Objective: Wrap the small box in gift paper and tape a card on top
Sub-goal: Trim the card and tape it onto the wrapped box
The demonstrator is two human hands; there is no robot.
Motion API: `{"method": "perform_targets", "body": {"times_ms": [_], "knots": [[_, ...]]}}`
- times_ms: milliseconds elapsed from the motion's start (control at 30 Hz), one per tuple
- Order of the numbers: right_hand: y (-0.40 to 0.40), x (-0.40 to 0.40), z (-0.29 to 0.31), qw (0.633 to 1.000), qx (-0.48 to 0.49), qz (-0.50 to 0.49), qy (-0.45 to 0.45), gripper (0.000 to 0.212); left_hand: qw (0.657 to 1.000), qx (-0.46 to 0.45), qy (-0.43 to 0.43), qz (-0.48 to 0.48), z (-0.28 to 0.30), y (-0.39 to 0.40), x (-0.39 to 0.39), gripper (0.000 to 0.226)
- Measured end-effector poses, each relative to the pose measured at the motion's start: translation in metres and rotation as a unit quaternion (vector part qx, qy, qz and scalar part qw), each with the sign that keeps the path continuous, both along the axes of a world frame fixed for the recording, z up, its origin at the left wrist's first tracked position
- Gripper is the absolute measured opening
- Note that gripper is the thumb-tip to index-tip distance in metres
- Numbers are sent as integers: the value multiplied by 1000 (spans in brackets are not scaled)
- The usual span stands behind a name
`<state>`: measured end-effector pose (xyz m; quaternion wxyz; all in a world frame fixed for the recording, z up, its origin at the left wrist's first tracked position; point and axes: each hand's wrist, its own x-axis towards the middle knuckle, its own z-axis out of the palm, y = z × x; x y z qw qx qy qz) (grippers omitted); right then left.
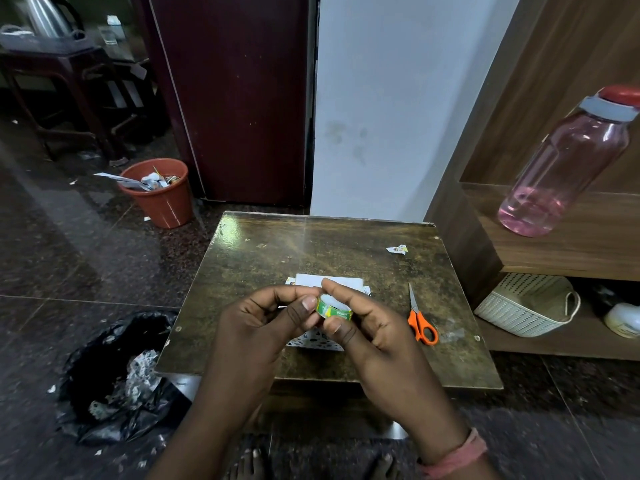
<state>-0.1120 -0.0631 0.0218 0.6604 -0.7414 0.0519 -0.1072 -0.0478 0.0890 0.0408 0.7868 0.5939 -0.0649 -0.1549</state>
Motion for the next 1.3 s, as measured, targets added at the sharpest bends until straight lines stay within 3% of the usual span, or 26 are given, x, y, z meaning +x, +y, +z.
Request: {"method": "perform_targets", "body": {"times_ms": [100,233,300,533,700,833,933,1000,1200,1300], "knots": [[7,2,1,1000,0,-23,-8,40,1000,-15,14,1,-1,-2,-1,30],[19,1,-1,996,-62,-58,-15,49,995,-71,63,-11,-5,-5,2,68],[22,1,-1,992,-106,-70,-20,55,993,-89,74,-16,-7,-3,5,75],[26,-3,6,975,-213,-62,-23,57,995,-86,44,-8,-14,0,9,69],[26,-3,9,974,-215,-65,-27,48,993,-101,54,-6,-12,0,10,29],[27,-2,5,981,-174,-82,-25,40,993,-102,51,-32,-13,-1,8,38],[29,-3,7,984,-151,-87,-37,35,992,-101,54,-50,-16,-1,8,83],[29,-3,9,986,-134,-91,-44,34,991,-112,55,-54,-17,-2,6,98],[17,-3,16,985,-135,-101,-41,36,993,-86,48,-59,-13,-1,4,81],[-22,-5,13,955,-149,-252,-49,12,995,-77,48,-37,-14,-2,5,68]]}}
